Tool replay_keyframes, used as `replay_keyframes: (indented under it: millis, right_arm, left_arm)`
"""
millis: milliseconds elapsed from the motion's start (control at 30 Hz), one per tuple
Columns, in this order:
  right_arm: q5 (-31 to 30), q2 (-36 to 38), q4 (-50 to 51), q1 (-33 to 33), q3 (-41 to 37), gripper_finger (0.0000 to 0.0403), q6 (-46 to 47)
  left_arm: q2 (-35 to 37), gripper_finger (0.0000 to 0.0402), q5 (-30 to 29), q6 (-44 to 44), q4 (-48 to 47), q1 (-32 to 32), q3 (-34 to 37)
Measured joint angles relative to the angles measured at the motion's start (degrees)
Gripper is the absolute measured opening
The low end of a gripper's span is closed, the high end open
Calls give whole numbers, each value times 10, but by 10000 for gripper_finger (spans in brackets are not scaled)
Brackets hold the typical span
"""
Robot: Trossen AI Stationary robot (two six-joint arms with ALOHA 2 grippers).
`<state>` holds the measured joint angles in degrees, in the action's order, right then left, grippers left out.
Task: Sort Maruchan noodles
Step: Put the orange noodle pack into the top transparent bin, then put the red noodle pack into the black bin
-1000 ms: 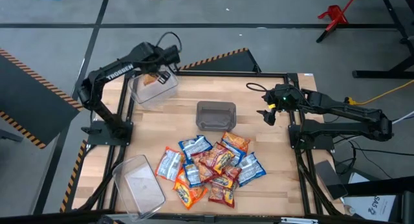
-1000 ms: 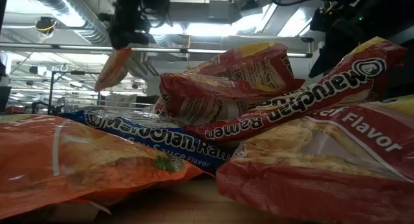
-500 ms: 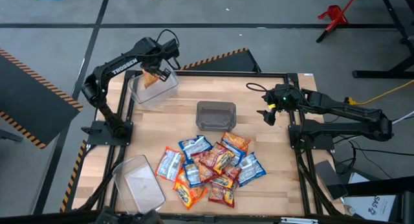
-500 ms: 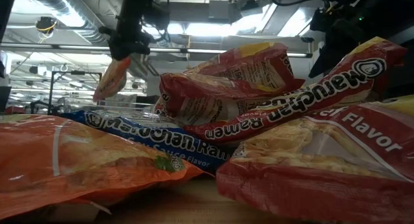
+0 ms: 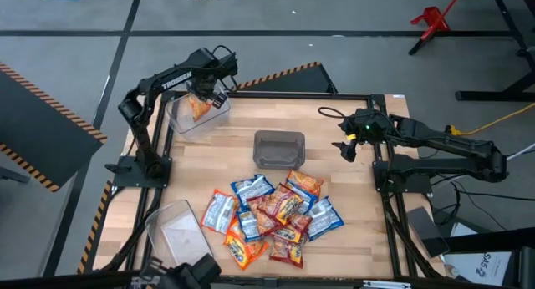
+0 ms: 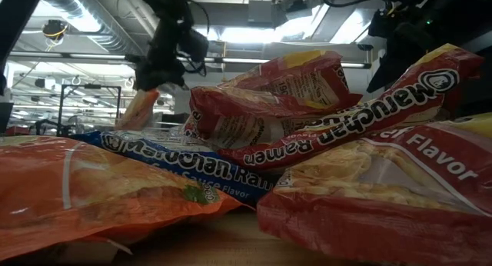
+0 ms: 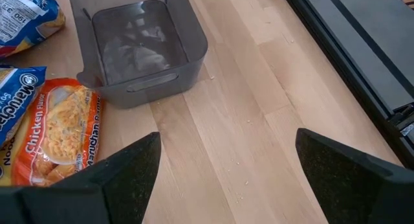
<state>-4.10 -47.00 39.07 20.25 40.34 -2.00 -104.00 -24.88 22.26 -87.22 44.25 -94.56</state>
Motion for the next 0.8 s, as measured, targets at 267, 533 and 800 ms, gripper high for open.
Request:
replay_keyframes:
  millis: [267, 533, 800]
  right_arm:
    - [0, 0, 0, 0, 0, 344, 0]
    - [1, 0, 1, 0, 0, 344, 0]
    - [2, 0, 1, 0, 0, 344, 0]
  left_arm:
    - [-33, 13, 36, -17, 24, 0, 0]
    - [-37, 37, 34, -55, 60, -2, 0]
    - [-37, 127, 62, -93, 75, -2, 0]
